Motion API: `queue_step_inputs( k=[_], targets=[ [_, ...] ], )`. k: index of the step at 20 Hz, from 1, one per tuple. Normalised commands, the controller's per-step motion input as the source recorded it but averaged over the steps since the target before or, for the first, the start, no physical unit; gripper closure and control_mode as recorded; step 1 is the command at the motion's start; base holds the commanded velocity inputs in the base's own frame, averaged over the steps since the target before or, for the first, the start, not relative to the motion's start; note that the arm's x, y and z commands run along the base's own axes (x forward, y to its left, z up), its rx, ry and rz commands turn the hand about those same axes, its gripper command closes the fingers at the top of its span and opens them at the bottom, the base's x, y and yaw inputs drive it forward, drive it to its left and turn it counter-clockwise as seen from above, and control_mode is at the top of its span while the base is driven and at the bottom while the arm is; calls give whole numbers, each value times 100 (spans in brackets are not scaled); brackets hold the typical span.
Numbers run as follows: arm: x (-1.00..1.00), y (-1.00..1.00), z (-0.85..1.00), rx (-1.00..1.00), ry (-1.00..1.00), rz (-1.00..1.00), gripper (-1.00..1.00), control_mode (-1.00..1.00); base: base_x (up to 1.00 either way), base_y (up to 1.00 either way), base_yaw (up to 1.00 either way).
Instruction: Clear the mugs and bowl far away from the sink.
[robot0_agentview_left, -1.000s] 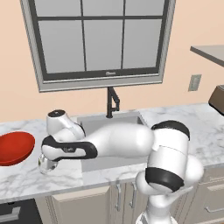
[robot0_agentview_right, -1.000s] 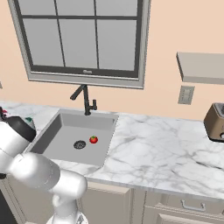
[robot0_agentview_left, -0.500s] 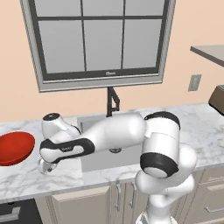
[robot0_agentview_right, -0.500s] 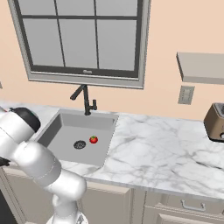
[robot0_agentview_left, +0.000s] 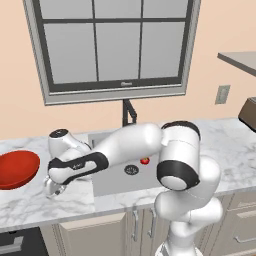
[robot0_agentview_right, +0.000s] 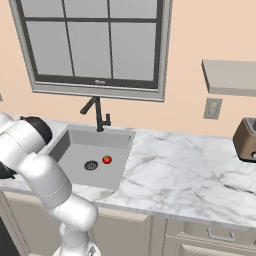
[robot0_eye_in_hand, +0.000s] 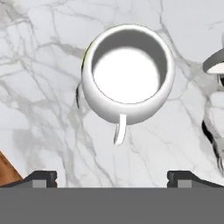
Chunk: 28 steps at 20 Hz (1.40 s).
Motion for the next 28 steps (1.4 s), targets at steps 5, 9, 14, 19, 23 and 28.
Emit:
queue_step_inputs(
  k=[5,9,14,19,23,28],
  targets=[
    [15,10,-14,0,0,-1,-100,-100,0,0,0],
    [21,24,-17,0,0,-5,-100,-100,0,0,0],
    [10,25,-7,0,0,-5,-100,-100,0,0,0],
    [0,17,7,-2,0,-2,-100,-100,0,0,0],
    [3,6,20,-7,3,-2,-100,-100,0,0,0],
    [21,11,9,-8,8,-2,-100,-100,0,0,0]
  ],
)
